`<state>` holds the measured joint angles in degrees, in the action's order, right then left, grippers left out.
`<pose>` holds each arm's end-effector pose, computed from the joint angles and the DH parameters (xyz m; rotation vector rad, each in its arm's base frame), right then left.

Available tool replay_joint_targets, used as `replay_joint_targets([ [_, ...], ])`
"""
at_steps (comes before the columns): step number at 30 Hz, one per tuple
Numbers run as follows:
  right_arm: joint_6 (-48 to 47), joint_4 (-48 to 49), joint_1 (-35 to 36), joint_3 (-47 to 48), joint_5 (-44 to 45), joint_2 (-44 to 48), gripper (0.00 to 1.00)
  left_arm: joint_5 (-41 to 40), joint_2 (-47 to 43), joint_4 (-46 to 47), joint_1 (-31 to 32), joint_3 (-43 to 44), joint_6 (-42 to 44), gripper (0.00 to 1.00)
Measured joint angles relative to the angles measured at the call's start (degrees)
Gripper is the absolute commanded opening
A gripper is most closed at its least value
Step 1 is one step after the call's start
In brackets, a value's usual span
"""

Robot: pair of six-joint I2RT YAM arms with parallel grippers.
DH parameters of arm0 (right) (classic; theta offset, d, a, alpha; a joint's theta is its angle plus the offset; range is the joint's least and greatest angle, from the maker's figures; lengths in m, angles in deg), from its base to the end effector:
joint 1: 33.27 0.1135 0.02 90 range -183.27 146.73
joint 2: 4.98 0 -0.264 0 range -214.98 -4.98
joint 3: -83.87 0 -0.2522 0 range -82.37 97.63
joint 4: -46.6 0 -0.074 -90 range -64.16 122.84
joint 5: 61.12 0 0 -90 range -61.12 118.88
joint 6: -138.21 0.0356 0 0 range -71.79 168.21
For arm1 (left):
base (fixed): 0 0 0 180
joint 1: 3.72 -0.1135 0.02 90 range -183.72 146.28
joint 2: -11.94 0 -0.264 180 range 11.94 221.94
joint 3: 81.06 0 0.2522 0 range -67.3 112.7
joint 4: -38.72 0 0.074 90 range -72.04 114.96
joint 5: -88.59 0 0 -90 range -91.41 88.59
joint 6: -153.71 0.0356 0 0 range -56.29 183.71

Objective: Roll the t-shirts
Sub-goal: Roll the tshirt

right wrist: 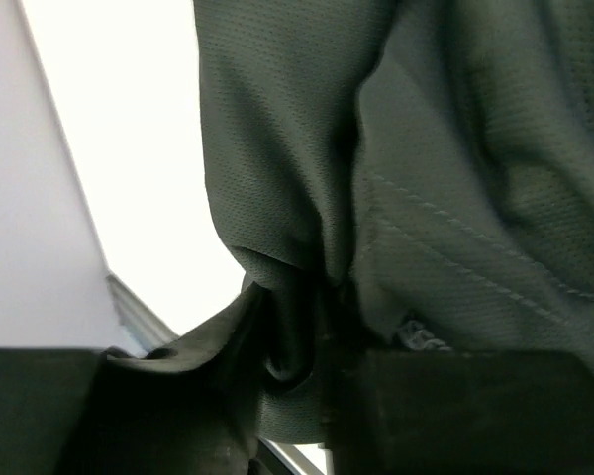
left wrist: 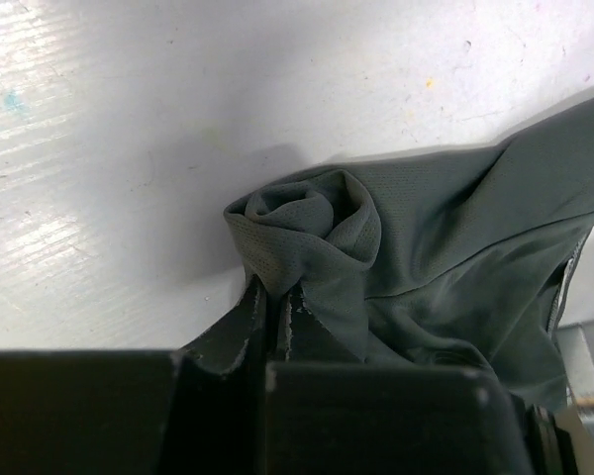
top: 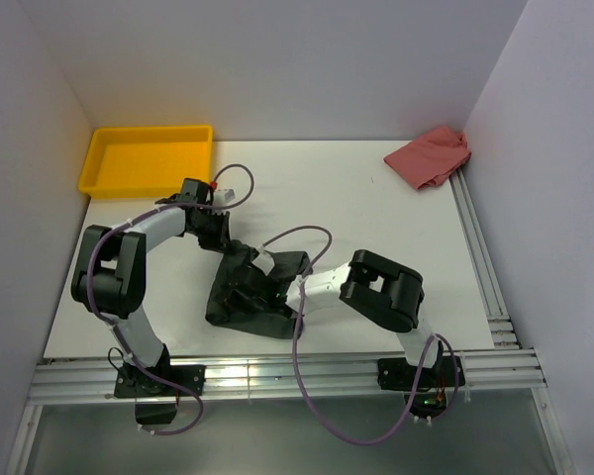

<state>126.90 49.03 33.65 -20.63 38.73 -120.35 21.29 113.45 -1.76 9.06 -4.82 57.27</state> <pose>0.1676 0.3778 0.1241 0.3610 2.4679 1.1120 0.3330 -0.0896 0.1671 0.2677 2.7115 -0.6364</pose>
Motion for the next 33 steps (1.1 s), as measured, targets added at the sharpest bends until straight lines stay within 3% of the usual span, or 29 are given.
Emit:
replay_joint_targets([
  [4, -2.14, -9.09, 0.63, 5.35, 2.19, 0.02, 0.5, -1.81, -0.22, -0.09, 0.17, 0.15, -0.33, 0.0],
  [7, -4.0, -16.68, 1.01, 8.94, 4.79, 0.13, 0.52, -4.48, -1.29, -0.11, 0.15, 0.13, -0.63, 0.0],
  [14, -8.13, -33.75, 1.22, 16.24, 10.38, 0.17, 0.52, -8.85, -2.69, -0.04, -0.87, 0.11, -1.4, 0.0],
  [19, -10.43, -44.17, 1.81, 26.64, 14.1, -0.35, 0.52, -10.08, -2.69, 0.17, -1.49, 0.11, -1.75, 0.0],
  [26, -13.14, -51.82, 3.78, 42.45, 17.92, -6.27, 0.52, -10.14, -2.67, 0.33, -1.55, 0.11, -1.77, 0.0],
  [33, -14.05, -58.6, 5.53, 49.46, 19.21, -14.4, 0.52, -10.1, -2.67, 0.33, -1.55, 0.11, -1.77, 0.0],
])
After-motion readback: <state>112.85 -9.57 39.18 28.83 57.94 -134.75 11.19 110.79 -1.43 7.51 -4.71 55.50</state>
